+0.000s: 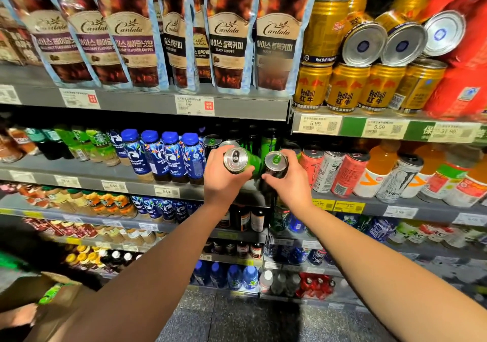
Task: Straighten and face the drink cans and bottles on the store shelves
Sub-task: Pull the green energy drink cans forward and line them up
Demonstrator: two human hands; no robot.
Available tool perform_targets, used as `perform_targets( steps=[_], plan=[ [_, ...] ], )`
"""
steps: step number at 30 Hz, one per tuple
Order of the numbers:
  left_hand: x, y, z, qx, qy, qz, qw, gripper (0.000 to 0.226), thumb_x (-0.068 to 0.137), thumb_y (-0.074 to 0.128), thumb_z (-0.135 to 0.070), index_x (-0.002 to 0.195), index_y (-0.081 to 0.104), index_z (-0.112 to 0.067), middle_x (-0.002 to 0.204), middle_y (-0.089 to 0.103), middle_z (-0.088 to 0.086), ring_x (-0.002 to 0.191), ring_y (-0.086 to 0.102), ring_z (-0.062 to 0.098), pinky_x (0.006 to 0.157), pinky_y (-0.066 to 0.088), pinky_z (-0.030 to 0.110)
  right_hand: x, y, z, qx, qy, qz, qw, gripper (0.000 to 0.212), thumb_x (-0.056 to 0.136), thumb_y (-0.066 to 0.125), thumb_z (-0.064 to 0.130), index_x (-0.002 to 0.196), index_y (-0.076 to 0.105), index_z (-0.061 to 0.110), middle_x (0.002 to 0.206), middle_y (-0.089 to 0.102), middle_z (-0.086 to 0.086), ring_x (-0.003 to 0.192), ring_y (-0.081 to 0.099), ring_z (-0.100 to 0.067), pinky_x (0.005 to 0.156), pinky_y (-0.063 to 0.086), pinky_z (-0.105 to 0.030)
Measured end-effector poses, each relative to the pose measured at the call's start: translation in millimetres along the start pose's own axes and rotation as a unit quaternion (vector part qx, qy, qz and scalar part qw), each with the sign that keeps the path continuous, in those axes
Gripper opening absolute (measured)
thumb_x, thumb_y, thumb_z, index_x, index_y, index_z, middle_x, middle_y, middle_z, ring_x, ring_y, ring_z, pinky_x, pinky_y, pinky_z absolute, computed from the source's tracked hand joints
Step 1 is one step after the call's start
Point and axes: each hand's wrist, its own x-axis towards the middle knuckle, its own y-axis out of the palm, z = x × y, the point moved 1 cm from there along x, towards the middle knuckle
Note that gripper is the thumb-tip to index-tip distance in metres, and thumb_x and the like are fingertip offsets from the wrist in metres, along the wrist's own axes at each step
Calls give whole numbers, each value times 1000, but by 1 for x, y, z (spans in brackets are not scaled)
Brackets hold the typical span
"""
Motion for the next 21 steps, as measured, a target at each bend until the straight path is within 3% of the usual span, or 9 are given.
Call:
perform_targets(
  steps=[3, 6, 8, 11, 13, 15, 17, 19, 21],
  plan=[
    [0, -9, -3, -53, -18, -27, 998, 53, 62, 83, -36, 105, 56, -51, 108, 62, -15, 105, 59, 3, 96, 47, 28, 7, -3, 1, -8, -4, 13, 1000, 63, 71, 83, 33, 123, 47, 27, 106, 68, 4, 97, 64, -21, 79, 51, -35],
    [0, -21, 1, -106, -52, -54, 992, 51, 62, 83, -34, 100, 57, -56, 105, 67, -11, 102, 65, 13, 93, 52, 42, 9, -3, 3, -16, -8, 20, 1000, 63, 71, 83, 33, 123, 48, 27, 104, 69, 4, 94, 64, -21, 79, 52, -37],
    [-2, -30, 8, -139, -59, -61, 987, 49, 64, 84, -27, 105, 62, -43, 102, 70, -7, 98, 68, 15, 90, 55, 41, 11, 1, 8, -10, -8, 17, 1000, 63, 71, 83, 34, 123, 48, 27, 105, 69, 1, 93, 64, -21, 79, 51, -37],
    [-5, -42, 16, -166, -45, -79, 982, 48, 67, 85, -21, 111, 65, -23, 95, 72, -7, 91, 70, 9, 78, 55, 21, 18, 10, 16, -6, -15, 22, 1000, 63, 71, 83, 35, 122, 48, 26, 105, 69, 1, 90, 62, -20, 76, 49, -32],
    [-6, -47, 19, -156, -27, -77, 984, 49, 67, 86, -17, 109, 64, -26, 96, 72, -5, 91, 70, 9, 75, 54, 16, 24, 17, 19, -10, -12, 30, 999, 64, 70, 84, 35, 122, 47, 26, 104, 66, 3, 92, 61, -19, 75, 46, -30],
    [-6, -51, 21, -154, -27, -62, 986, 52, 66, 88, -16, 109, 63, -31, 101, 71, 1, 95, 70, 15, 78, 58, 24, 30, 25, 21, -14, -5, 36, 999, 66, 69, 84, 35, 122, 47, 26, 101, 63, 6, 91, 59, -17, 72, 42, -28],
    [-5, -54, 26, -143, -24, -50, 988, 53, 66, 89, -17, 113, 65, -23, 106, 71, 5, 99, 69, 21, 82, 58, 28, 35, 31, 22, -20, 3, 40, 999, 64, 67, 86, 36, 119, 49, 27, 96, 61, 8, 88, 56, -16, 70, 38, -26],
    [-5, -56, 29, -130, -20, -45, 990, 55, 66, 89, -16, 115, 65, -17, 109, 69, 6, 102, 68, 22, 82, 55, 21, 39, 36, 22, -29, 9, 49, 998, 64, 64, 87, 36, 116, 51, 27, 94, 60, 8, 86, 56, -16, 69, 37, -26],
    [-6, -59, 29, -130, -22, -41, 990, 54, 65, 89, -18, 111, 63, -29, 108, 70, 2, 102, 68, 17, 81, 53, 17, 41, 42, 22, -35, 9, 62, 997, 65, 63, 87, 34, 118, 52, 28, 94, 61, 7, 87, 58, -17, 70, 40, -26]
  ],
)
